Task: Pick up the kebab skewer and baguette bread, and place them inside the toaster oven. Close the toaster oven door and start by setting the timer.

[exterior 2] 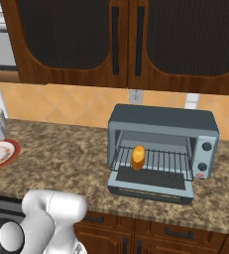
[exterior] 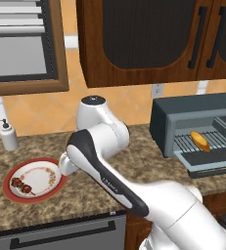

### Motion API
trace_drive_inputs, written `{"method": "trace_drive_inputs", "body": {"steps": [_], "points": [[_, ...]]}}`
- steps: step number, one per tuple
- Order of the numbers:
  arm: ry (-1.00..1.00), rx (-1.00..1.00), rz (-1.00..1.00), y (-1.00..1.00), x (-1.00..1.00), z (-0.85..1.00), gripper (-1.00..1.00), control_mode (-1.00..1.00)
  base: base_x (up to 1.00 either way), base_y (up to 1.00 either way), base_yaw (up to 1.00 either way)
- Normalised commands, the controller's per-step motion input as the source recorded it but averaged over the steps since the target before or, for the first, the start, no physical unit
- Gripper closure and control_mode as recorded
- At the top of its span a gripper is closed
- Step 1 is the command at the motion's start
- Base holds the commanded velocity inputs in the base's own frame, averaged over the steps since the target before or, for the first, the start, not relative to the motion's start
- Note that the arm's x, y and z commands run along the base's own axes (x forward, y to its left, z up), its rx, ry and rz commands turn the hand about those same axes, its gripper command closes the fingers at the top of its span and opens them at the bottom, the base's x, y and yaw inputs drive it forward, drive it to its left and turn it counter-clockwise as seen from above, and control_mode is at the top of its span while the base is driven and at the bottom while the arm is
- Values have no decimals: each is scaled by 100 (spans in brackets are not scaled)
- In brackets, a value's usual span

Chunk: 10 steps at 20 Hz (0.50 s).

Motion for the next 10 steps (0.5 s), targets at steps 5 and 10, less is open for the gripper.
{"method": "trace_drive_inputs", "body": {"steps": [5,10], "points": [[0,0,20,100,10,0,-100,-100,0,0,0],[0,0,15,93,22,-15,-100,-100,0,0,0]]}}
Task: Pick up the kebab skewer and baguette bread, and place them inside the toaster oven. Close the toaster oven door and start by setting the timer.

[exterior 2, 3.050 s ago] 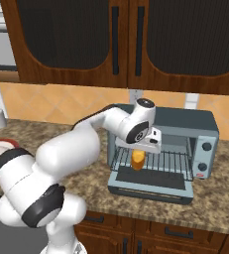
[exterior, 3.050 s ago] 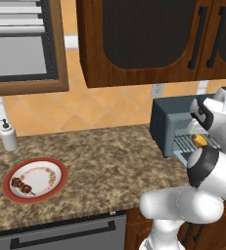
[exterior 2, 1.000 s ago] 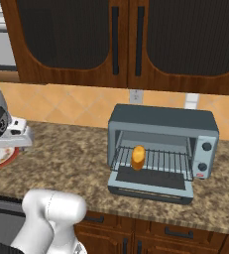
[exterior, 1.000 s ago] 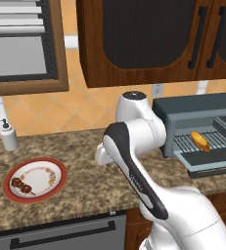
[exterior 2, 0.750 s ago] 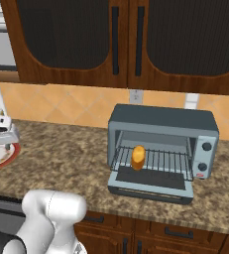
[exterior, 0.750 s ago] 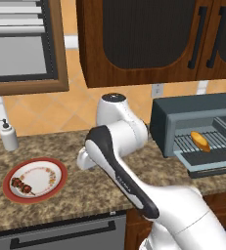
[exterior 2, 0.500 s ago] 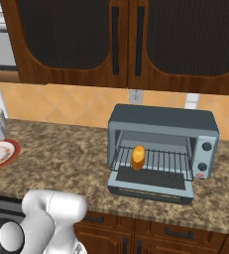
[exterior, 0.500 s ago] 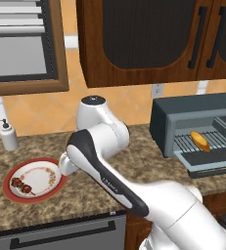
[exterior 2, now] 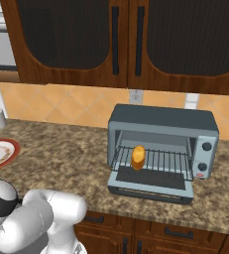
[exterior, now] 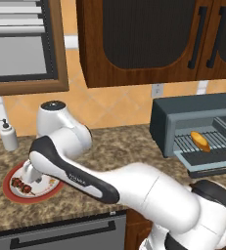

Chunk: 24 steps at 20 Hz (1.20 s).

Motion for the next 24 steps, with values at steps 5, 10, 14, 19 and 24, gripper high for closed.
{"method": "trace_drive_inputs", "body": {"steps": [5,10,14,19,24], "points": [[0,0,2,4,30,-45,-100,-100,0,0,0],[1,0,3,13,24,-76,-100,-100,0,0,0],[2,0,2,30,42,-71,-100,-100,0,0,0],[1,0,1,24,46,-41,-100,-100,0,0,0],[1,0,2,40,42,-9,-100,-100,0,0,0]]}}
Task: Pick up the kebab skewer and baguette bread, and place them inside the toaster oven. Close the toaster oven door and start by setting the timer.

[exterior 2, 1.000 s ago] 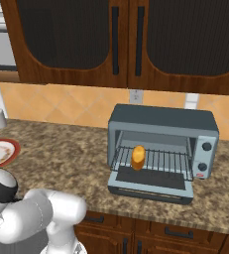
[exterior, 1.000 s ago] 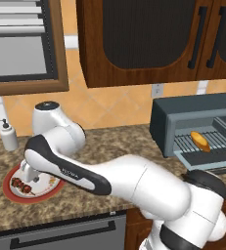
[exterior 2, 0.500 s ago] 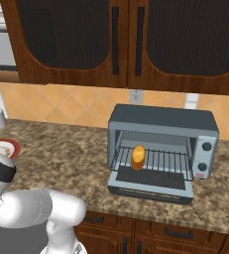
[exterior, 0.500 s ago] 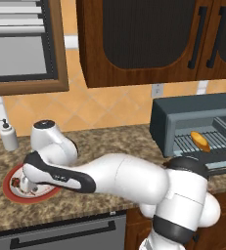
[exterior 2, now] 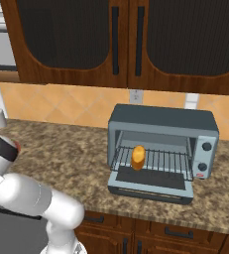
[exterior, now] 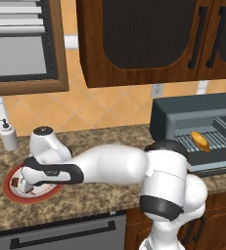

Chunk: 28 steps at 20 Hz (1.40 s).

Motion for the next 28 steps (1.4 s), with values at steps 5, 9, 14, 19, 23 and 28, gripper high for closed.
{"method": "trace_drive_inputs", "body": {"steps": [5,9,14,19,23,28], "points": [[8,0,0,57,29,-19,-100,-100,0,0,0],[5,0,0,34,32,-19,-100,-100,0,0,0],[6,-1,0,33,31,-15,-100,-100,0,0,0],[6,-6,0,22,6,-25,-100,-100,0,0,0],[4,-10,0,11,0,-21,-100,-100,0,0,0],[0,-10,0,-8,-2,-6,-100,-100,0,0,0]]}}
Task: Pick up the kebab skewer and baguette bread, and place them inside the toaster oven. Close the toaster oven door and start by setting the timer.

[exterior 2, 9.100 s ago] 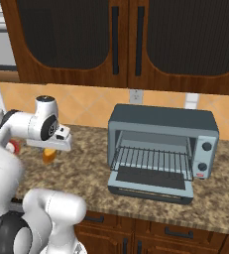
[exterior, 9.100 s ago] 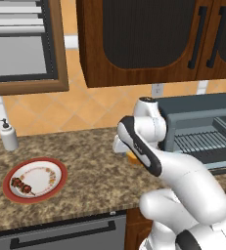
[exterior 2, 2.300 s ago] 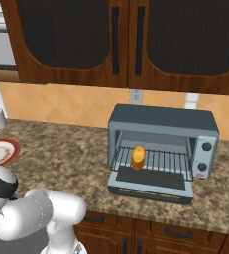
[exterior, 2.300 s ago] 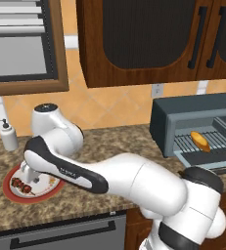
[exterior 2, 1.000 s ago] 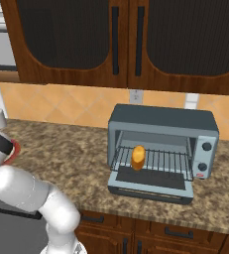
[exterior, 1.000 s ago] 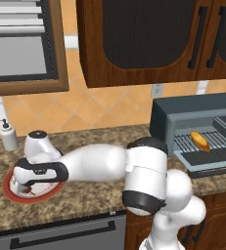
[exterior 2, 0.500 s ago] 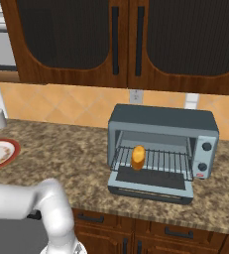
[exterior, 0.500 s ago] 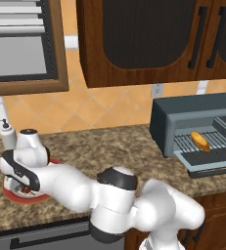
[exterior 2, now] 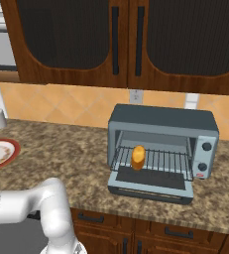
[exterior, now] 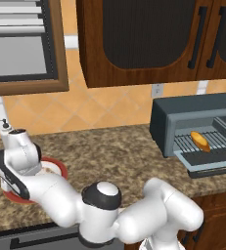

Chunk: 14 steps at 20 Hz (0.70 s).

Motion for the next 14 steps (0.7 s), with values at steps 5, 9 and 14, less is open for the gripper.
{"method": "trace_drive_inputs", "body": {"steps": [5,9,14], "points": [[0,-5,0,-24,-22,-3,-100,-100,0,0,0],[0,-1,0,-3,-17,-28,-100,-100,0,0,0],[0,0,0,-1,-7,-40,-100,-100,0,0,0]]}}
